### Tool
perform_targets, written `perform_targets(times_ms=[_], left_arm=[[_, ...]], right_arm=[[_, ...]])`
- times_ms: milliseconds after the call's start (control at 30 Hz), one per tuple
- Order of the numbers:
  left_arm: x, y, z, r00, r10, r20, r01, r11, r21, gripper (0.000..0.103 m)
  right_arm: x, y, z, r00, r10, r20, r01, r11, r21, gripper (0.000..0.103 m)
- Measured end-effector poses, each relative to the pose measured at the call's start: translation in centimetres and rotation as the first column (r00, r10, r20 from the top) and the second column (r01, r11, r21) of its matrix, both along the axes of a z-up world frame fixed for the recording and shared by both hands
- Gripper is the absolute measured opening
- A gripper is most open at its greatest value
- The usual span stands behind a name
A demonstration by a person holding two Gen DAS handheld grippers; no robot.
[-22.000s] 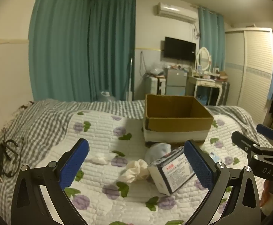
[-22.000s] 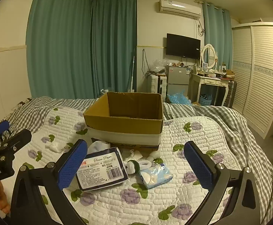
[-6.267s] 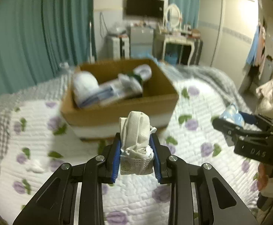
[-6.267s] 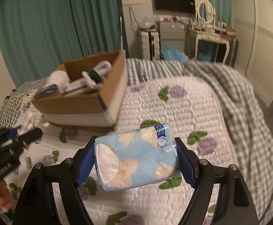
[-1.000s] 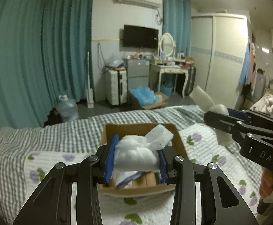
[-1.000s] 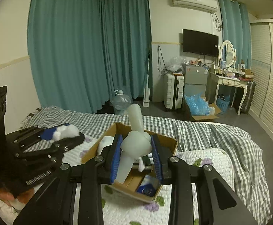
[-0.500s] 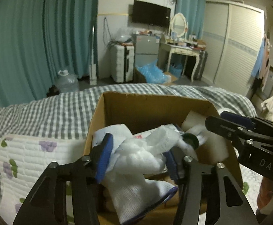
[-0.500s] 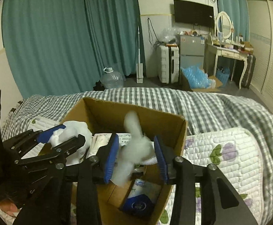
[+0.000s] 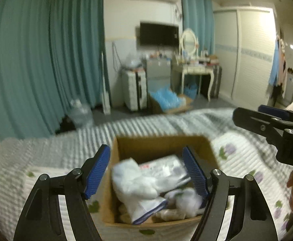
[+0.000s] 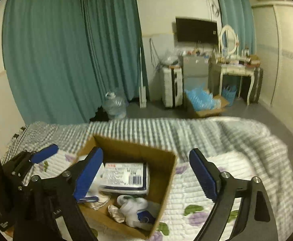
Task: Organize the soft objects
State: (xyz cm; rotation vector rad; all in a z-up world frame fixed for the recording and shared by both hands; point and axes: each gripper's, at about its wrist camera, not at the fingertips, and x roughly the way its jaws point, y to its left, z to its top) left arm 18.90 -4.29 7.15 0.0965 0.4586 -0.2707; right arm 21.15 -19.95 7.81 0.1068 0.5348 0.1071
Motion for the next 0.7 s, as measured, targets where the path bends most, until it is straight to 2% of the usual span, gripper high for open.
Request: perform_targets(times_ms=[67,100,133,167,233,333,433,533,700], left_arm=[[-2.5,0.5,3.2,0.998,0.000,0.055,0.001,1.000,-0.018,0.075],[-3.9,0.7,4.6,0.997,0.004,0.083,-0.002,1.000,-0.026,0.079],[-5.5,1.0,6.3,0.993,0.008,0.118,-0.004,0.999,-0.034,0.090],[-6.9,1.4,7.6,0.988,0.018,0.154,-0.011,0.999,-0.044,0.093],[-10.4,2.2,10.6,0.973,0.035,0.230,-0.022,0.998,-0.058,0.093],[-14.5,3.3,13.5,0.949,0.071,0.307,-0.053,0.996,-0.066,0.094],[-17.7,4.2,14.7,0.929,0.105,0.354,-0.081,0.993,-0.082,0.095],[-20.2,5.6,14.6,0.922,0.106,0.373,-0.069,0.991,-0.111,0.098],[-21.5,6.8,12.2,0.905,0.155,0.396,-0.106,0.984,-0.144,0.098]], right_arm=[[-2.1,-0.2,2.6,0.999,-0.009,0.040,0.010,1.000,-0.015,0.093],[-3.1,-0.3,3.9,0.998,-0.015,0.063,0.016,1.000,-0.018,0.093],[-4.4,-0.5,5.4,0.996,-0.019,0.088,0.021,1.000,-0.020,0.096],[-6.0,-0.5,7.1,0.993,-0.021,0.119,0.024,0.999,-0.023,0.098],[-9.4,-0.4,10.4,0.984,-0.022,0.177,0.028,0.999,-0.032,0.102],[-14.1,0.3,14.3,0.968,-0.017,0.252,0.035,0.997,-0.064,0.102],[-18.8,1.0,17.1,0.947,-0.013,0.321,0.039,0.996,-0.077,0.103],[-22.5,1.5,18.7,0.930,0.000,0.367,0.030,0.997,-0.077,0.103],[-25.9,2.7,18.2,0.914,0.038,0.403,-0.007,0.997,-0.078,0.103]])
